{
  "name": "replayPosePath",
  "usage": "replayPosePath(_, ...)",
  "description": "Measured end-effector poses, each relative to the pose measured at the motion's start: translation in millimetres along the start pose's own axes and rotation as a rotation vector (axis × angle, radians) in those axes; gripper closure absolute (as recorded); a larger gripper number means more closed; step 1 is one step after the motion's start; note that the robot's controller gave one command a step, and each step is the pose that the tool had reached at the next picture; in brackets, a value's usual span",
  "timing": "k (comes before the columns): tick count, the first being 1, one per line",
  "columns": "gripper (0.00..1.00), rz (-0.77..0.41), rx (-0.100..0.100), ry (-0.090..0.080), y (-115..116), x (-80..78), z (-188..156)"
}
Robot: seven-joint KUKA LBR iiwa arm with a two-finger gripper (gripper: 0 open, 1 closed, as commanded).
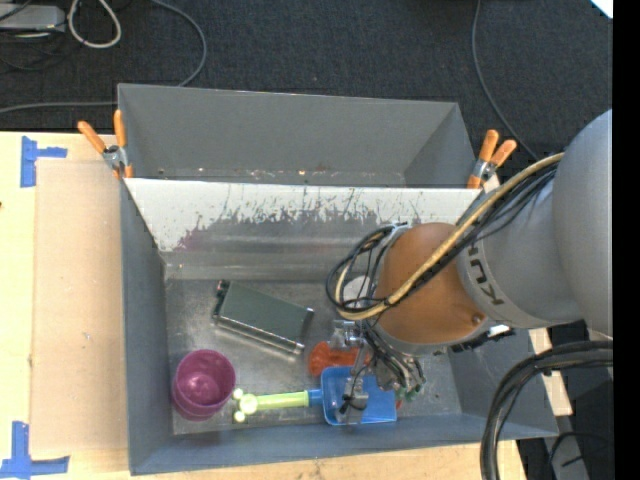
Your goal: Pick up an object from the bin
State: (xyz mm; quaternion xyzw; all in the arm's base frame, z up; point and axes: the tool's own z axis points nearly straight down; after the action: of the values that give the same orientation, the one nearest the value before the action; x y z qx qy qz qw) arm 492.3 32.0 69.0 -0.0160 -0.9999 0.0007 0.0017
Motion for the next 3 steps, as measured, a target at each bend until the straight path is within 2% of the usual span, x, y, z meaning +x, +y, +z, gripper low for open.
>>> replayPosePath(1, 1.00, -0.090, 0.000, 0.003, 9.1, 0.2, -0.4)
replayPosePath(2, 1.00, -0.089, 0.000, 0.003, 9.2, 0.2, -0.4)
replayPosePath(3, 1.00, -0.063, -0.001, 0.004, -2.1, -3.8, -0.7)
